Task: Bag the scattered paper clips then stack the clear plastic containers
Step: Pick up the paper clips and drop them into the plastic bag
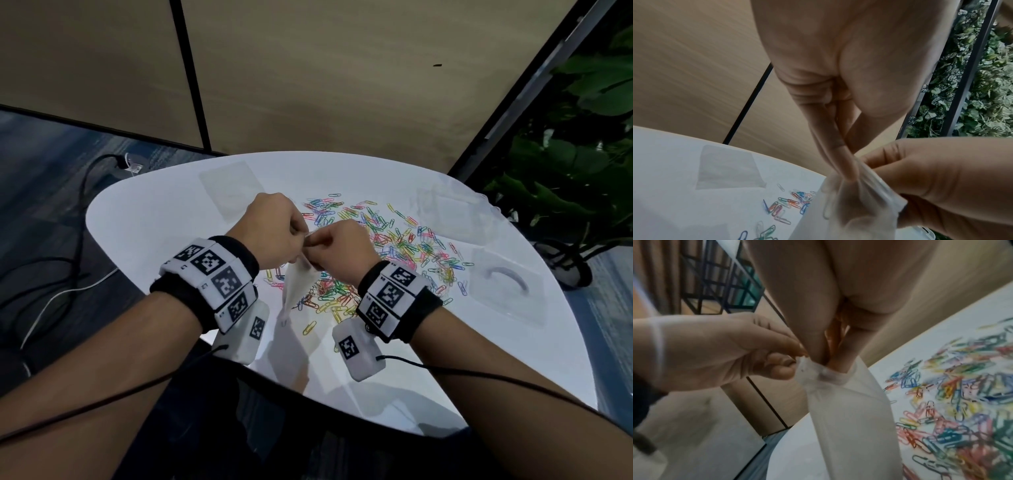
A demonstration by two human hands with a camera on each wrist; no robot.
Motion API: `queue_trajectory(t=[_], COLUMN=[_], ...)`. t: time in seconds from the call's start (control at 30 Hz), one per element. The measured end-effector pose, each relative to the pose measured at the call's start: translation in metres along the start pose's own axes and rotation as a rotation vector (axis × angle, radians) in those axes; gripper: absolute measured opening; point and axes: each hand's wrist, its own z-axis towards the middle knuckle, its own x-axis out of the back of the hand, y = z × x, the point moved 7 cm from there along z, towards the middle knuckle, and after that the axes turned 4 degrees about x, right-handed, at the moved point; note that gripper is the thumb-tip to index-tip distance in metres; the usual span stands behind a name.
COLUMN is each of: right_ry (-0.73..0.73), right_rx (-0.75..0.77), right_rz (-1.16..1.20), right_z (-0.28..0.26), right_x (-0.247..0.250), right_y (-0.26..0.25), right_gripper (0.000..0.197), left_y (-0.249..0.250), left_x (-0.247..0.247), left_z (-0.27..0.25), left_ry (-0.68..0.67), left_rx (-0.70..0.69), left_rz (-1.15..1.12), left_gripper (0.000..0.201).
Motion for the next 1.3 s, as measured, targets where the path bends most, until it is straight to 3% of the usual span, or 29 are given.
queue_trajectory(t=[0.1,0.2,0.33,0.4,0.43,0.5,0.57,0.6,0.7,0.87,0.97,1.07,1.3], right_ry=[-0.094,-0.199,-0.187,-0.212,-0.238,-0.294,-0.335,-0.345,-0.396,-0.352,-0.305,-0.291,-0.029], right_rx=[0.165,0.205,0.031,-0.043,-0.068,-0.054,-0.039,-0.046,-0.013,0.070,0.156,0.162,-0.198], right_rz=[-0.188,-0.209,0.401,0.437,0.346,-0.099,-0.499,-0.578,-0.667,-0.828,-0.884,-0.855,-0.307], right_z=[-0.004,-0.004,0.000,0.006,0.009,0.013,0.010,0.007,0.000,-0.008,-0.002,0.007,0.021], right_x=[-0.004,-0.008,0.010,0.016,0.016,0.012,-0.002,-0.011,-0.042,-0.080,-0.088,-0.077,0.005], right_y=[-0.020,-0.023,-0.011,0.009,0.023,0.049,0.068,0.073,0.081,0.082,0.081,0.085,0.106], right_gripper=[0.021,0.022,0.018,0.016,0.015,0.018,0.036,0.045,0.059,0.029,0.022,0.023,0.015], left_y=[-0.001,-0.002,-0.011,-0.019,-0.024,-0.035,-0.045,-0.050,-0.058,-0.066,-0.067,-0.065,-0.058], left_x=[0.001,0.003,0.020,0.030,0.035,0.042,0.045,0.047,0.050,0.047,0.042,0.038,0.034], left_z=[-0.002,-0.003,0.000,0.001,0.000,-0.001,-0.003,-0.004,-0.006,-0.004,-0.002,0.000,0.001], left_ry=[-0.011,-0.007,0.056,0.080,0.088,0.099,0.099,0.098,0.095,0.073,0.048,0.034,0.004], left_rx=[0.005,0.014,0.030,0.047,0.057,0.078,0.103,0.116,0.126,0.127,0.114,0.102,0.097], left_rz=[0.006,0.008,0.018,0.005,-0.007,-0.015,-0.016,-0.019,-0.004,0.046,0.065,0.080,0.087], left_gripper=[0.027,0.026,0.019,0.017,0.016,0.015,0.014,0.013,0.013,0.016,0.016,0.016,0.016])
